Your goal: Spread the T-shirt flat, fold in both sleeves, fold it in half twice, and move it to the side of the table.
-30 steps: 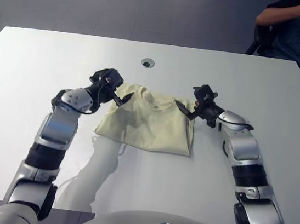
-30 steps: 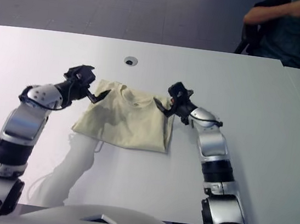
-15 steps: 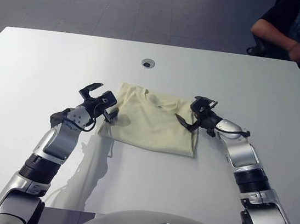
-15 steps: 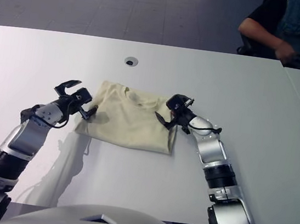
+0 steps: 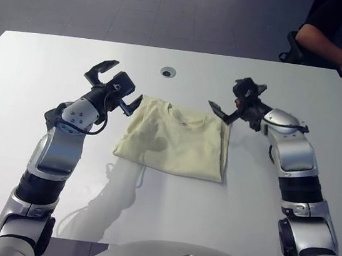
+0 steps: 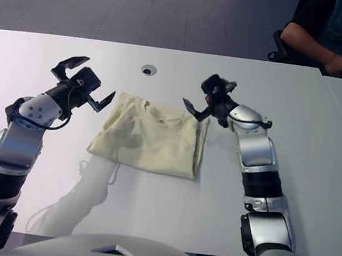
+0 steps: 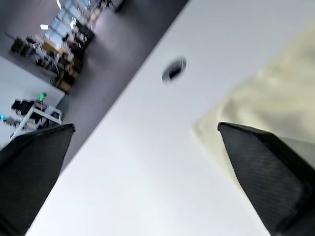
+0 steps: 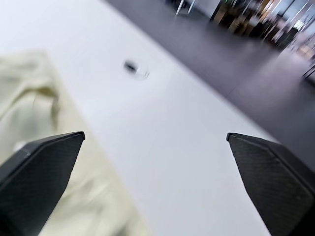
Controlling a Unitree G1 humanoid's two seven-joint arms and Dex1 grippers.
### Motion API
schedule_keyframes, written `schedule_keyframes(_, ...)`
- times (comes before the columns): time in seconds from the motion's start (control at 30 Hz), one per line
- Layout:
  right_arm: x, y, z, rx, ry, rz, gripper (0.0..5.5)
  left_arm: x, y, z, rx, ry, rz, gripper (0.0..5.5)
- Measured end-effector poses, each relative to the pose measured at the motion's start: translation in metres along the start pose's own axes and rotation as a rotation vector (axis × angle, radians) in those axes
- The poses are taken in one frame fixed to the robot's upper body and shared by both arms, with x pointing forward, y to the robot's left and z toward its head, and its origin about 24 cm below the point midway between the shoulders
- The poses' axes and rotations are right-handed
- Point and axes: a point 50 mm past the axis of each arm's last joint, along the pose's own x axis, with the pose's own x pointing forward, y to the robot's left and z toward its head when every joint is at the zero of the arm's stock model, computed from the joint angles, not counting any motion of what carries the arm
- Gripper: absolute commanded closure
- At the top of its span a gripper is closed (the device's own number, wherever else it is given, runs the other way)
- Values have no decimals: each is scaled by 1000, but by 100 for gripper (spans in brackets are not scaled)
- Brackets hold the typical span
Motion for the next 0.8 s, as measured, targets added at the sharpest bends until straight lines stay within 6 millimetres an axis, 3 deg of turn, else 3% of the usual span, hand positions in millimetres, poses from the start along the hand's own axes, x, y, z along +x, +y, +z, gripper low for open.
schedule_keyframes(0.13, 8, -14, -21, -37, 90, -15, 14, -21, -21, 0, -12, 30, -239, 10)
schedule_keyframes(0.3, 17, -14, -33, -103, 124, 34, 14, -27, -34, -11, 34, 92, -332, 10)
schedule_keyframes(0.6, 19, -4, -53, -217, 178, 154, 14, -25, -59, -46, 45, 209, -396, 10)
schedule_keyframes(0.8, 7, 1, -65, -272, 206, 216, 14, -5, -47, -56, 121, 184, -386, 10)
